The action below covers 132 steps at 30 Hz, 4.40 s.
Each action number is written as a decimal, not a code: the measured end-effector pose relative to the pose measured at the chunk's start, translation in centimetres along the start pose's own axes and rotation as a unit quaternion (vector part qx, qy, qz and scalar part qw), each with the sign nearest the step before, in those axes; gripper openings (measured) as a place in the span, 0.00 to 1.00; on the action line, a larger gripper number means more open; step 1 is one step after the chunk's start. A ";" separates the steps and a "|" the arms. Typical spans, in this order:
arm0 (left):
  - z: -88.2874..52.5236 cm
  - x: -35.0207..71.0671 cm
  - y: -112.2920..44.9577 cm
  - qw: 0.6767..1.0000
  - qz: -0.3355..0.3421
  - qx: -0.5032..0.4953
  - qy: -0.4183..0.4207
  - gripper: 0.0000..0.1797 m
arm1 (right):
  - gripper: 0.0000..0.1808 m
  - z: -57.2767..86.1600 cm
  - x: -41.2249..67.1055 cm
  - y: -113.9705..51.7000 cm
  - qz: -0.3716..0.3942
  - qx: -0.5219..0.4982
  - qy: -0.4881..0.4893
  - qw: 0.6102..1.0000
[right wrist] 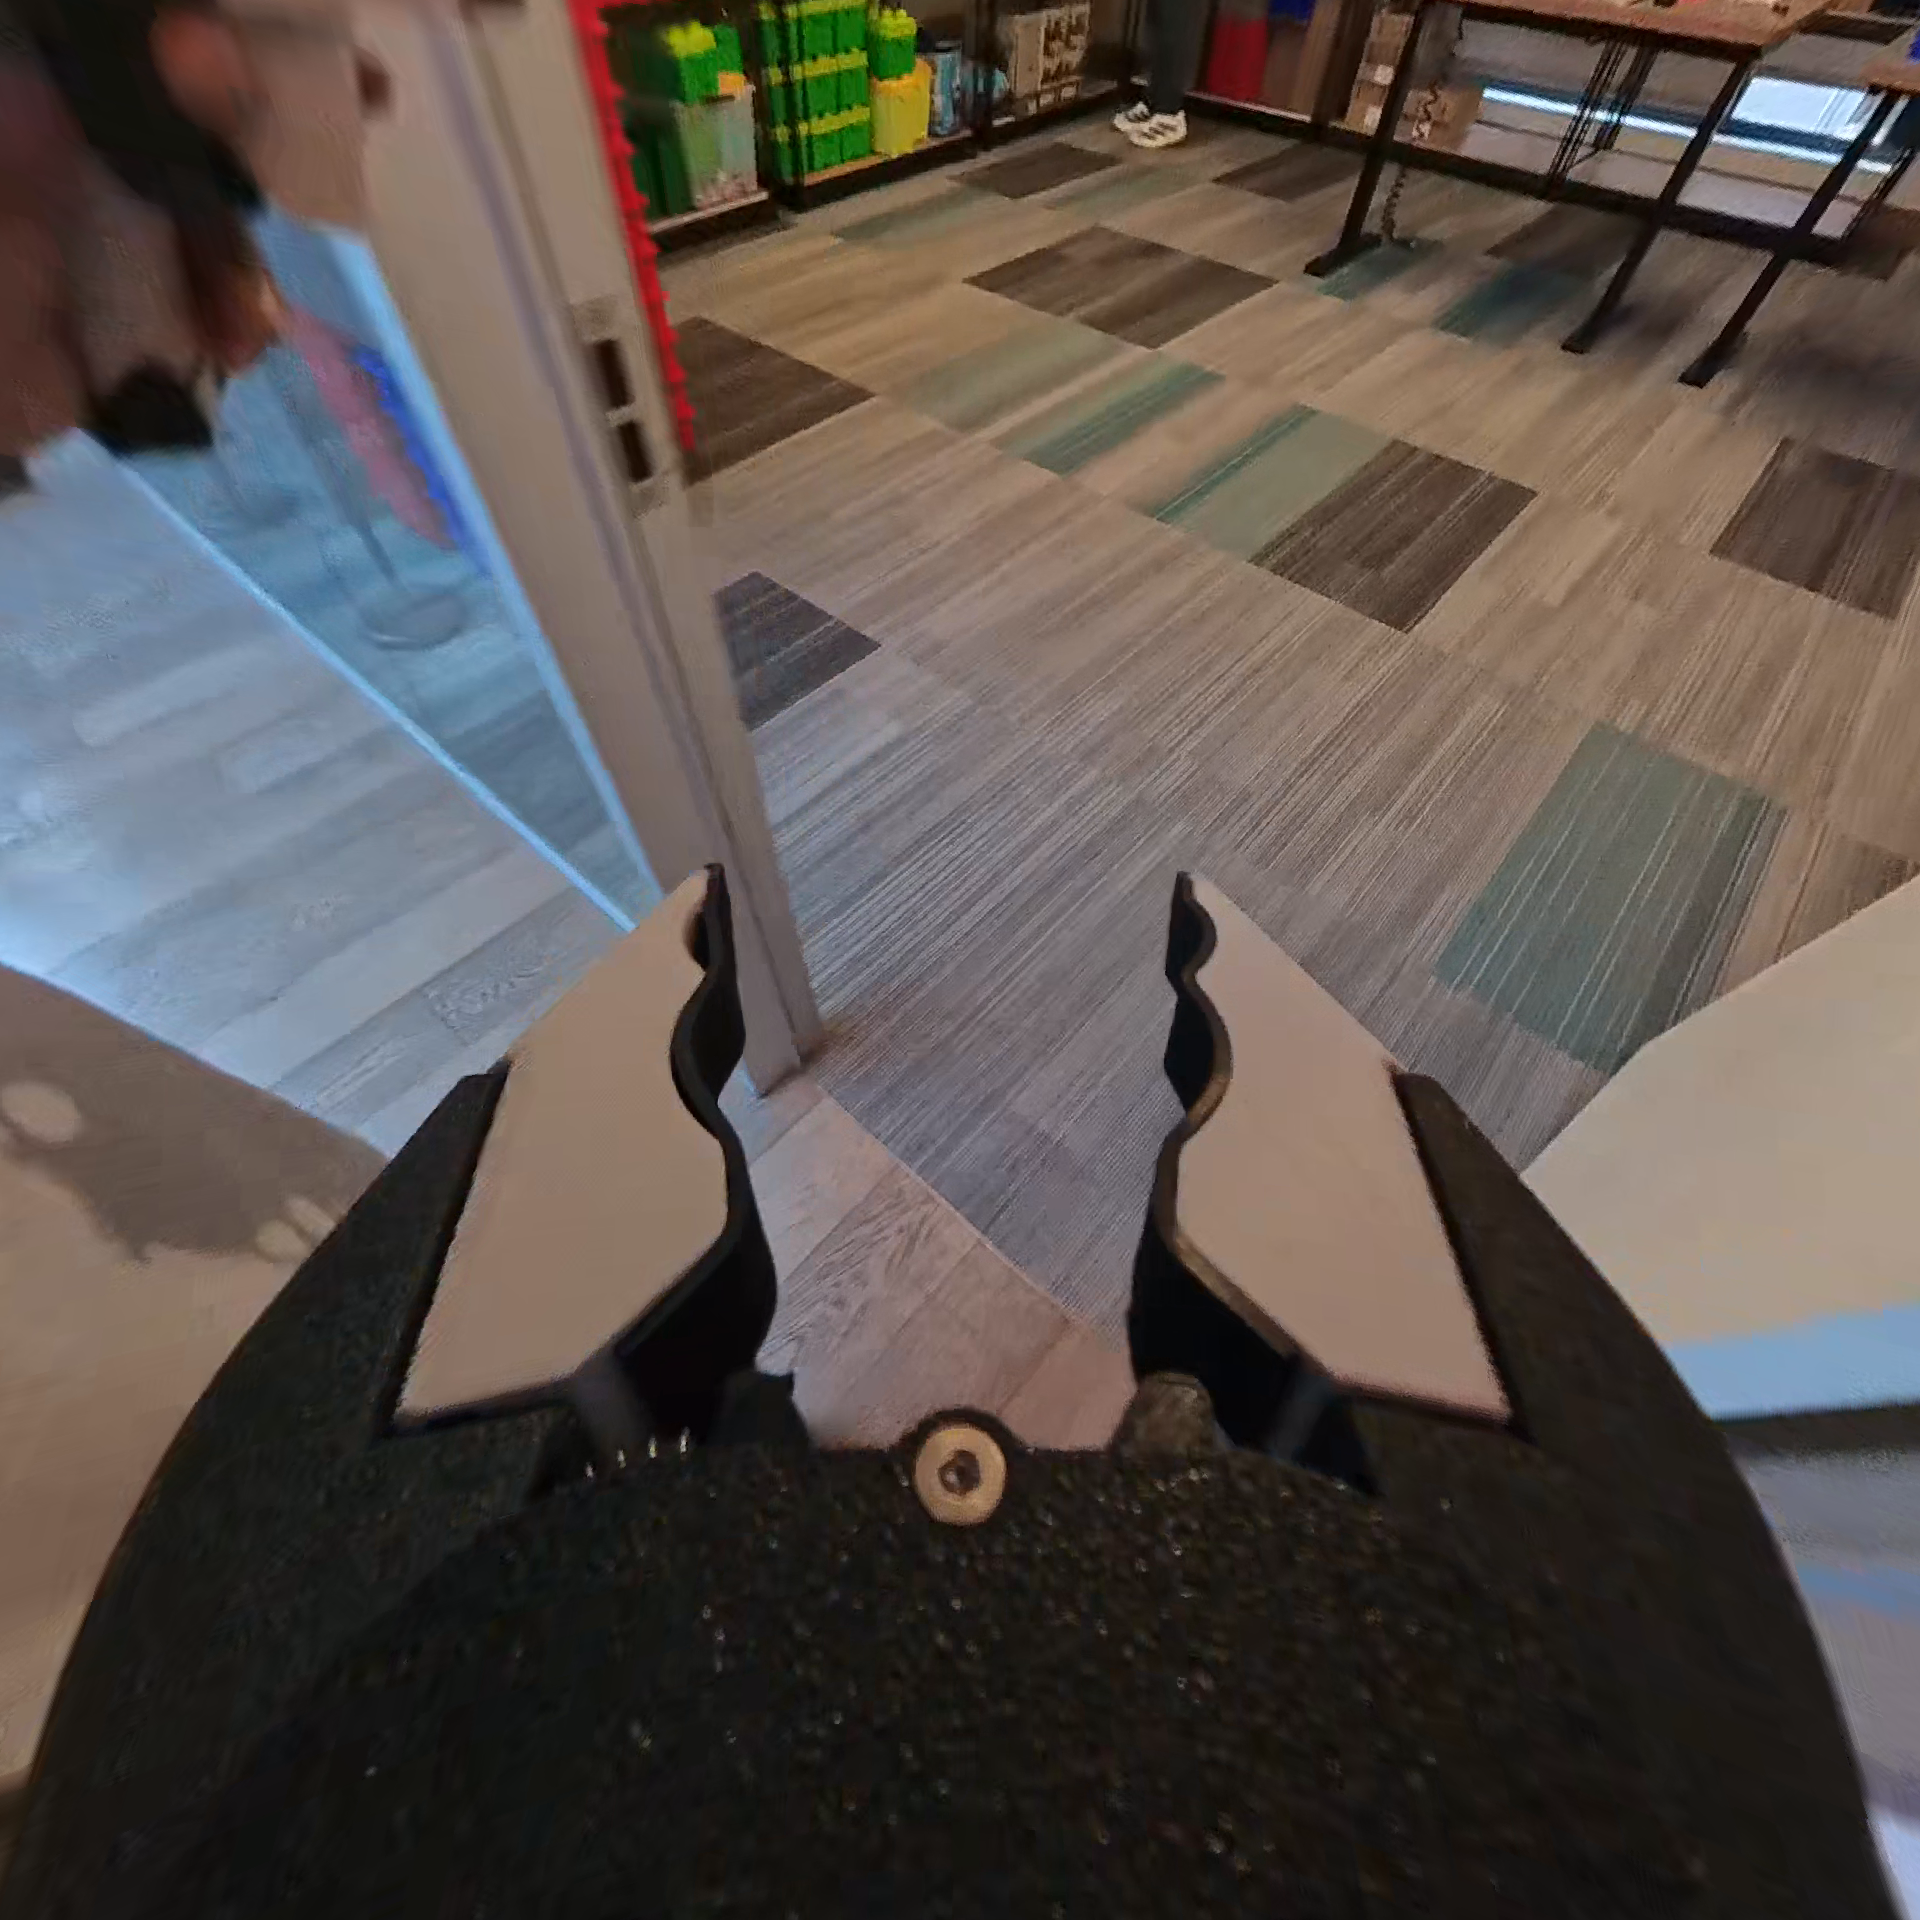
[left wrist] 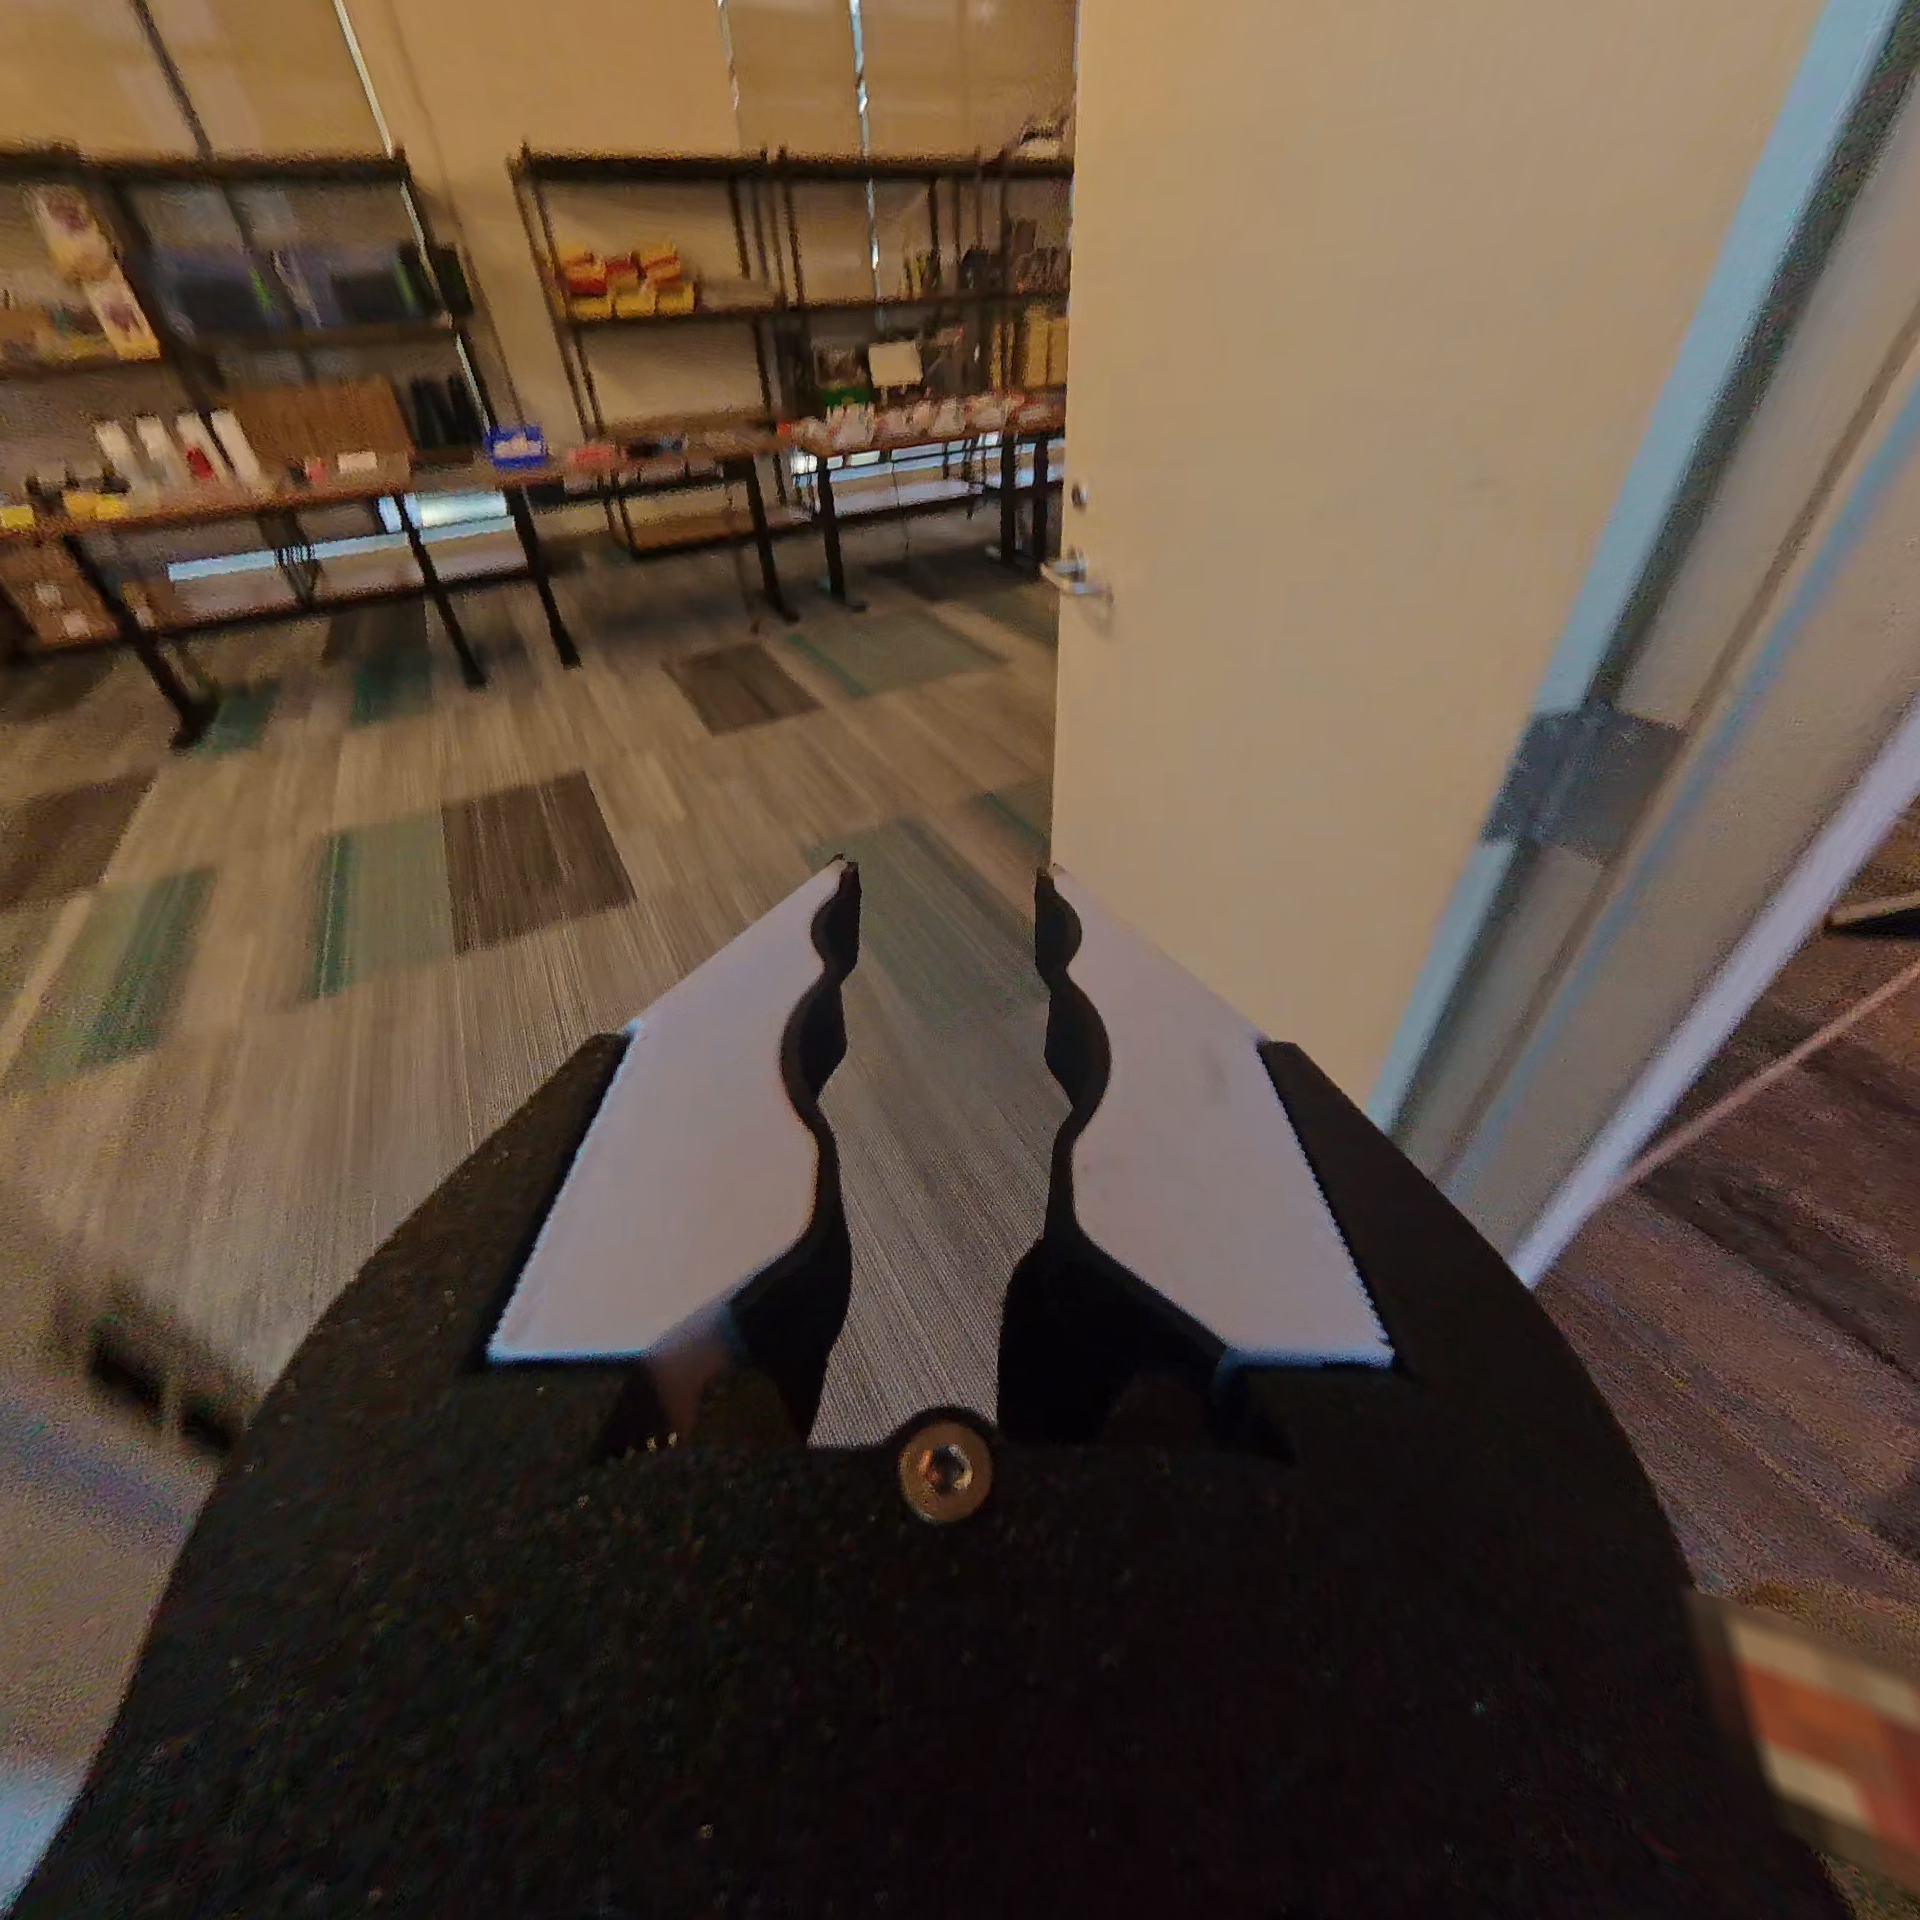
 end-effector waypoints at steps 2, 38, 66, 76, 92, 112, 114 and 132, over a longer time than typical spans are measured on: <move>-7.0 3.0 -6.6 0.999 0.015 -0.011 -0.031 0.17 | 0.45 4.0 2.0 -7.3 -0.010 0.001 -0.006 1.000; -154.8 2.3 -34.3 0.922 0.016 0.383 -0.048 0.09 | 0.44 -4.2 65.7 -168.2 0.060 0.330 0.147 0.930; -268.1 1.4 -4.1 0.841 0.012 0.541 0.021 0.29 | 0.41 -72.2 126.2 -267.7 0.141 0.470 0.199 0.849; -300.7 -8.6 8.7 0.767 0.007 0.628 0.134 0.29 | 0.38 -102.4 143.2 -303.3 0.144 0.550 0.220 0.792; -343.3 -16.2 42.5 0.705 0.031 0.698 0.122 0.27 | 0.43 -165.1 184.1 -325.6 0.257 0.707 0.312 0.581; -362.0 -11.7 59.6 0.393 -0.018 0.909 0.134 0.26 | 0.43 -228.0 203.9 -341.8 0.066 0.622 0.647 0.436; -362.9 -12.0 60.1 0.377 -0.013 0.918 0.125 0.26 | 0.44 -230.5 201.8 -343.1 0.039 0.590 0.677 0.439; -360.4 -18.5 66.0 0.356 0.050 0.918 0.167 0.24 | 0.30 -238.0 194.9 -347.1 0.142 0.592 0.754 0.247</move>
Point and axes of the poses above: each gripper's, where its closed fingertips meet, y back along the fingers, x out of its top, z = x × y across the jaws, the point moved 9 cm from there along y, back along the fingers, and after that the axes turned 13 degrees about -x, right-handed, at the moved point
